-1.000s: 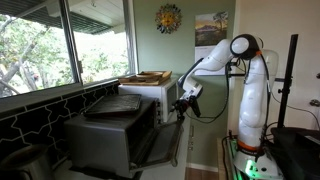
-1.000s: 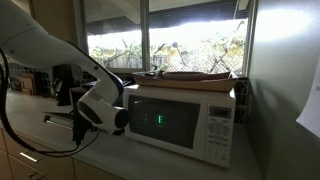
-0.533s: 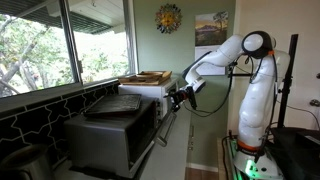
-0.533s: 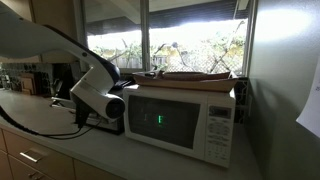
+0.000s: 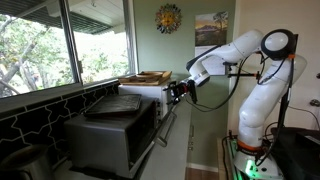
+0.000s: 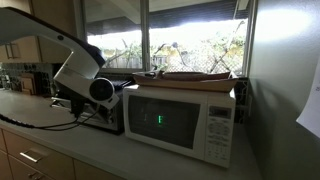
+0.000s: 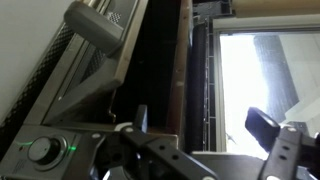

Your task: Close the oven door

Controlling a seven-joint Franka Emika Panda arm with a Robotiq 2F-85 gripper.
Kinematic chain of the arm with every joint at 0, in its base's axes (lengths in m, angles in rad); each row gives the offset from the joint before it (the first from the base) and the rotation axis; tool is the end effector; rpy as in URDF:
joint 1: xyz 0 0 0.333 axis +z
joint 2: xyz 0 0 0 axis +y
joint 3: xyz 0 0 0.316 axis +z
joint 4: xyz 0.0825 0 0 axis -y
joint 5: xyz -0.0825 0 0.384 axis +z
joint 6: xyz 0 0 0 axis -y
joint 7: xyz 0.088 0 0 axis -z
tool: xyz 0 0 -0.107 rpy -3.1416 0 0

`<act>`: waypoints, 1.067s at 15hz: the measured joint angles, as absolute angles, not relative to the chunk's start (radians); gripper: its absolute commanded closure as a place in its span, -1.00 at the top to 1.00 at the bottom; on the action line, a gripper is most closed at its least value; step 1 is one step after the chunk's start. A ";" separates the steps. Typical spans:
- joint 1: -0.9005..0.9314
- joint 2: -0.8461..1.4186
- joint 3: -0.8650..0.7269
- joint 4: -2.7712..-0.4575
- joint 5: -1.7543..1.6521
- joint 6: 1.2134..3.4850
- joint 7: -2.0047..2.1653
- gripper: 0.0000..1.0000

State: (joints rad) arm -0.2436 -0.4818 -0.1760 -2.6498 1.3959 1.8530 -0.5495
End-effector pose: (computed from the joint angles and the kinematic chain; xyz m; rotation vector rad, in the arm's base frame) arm 0.3752 -0.0834 0.4315 -1.7361 0.4969 -0.3710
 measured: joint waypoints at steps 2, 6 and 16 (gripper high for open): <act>-0.264 -0.524 -0.152 -2.655 1.331 1.930 -0.547 1.00; -0.286 -0.598 -0.137 -2.697 1.185 1.974 -0.462 1.00; -0.303 -0.577 -0.165 -2.768 1.058 1.955 -0.221 0.23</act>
State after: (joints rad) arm -0.3035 -0.5775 -0.1652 -2.7678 1.0580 1.9553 -0.2212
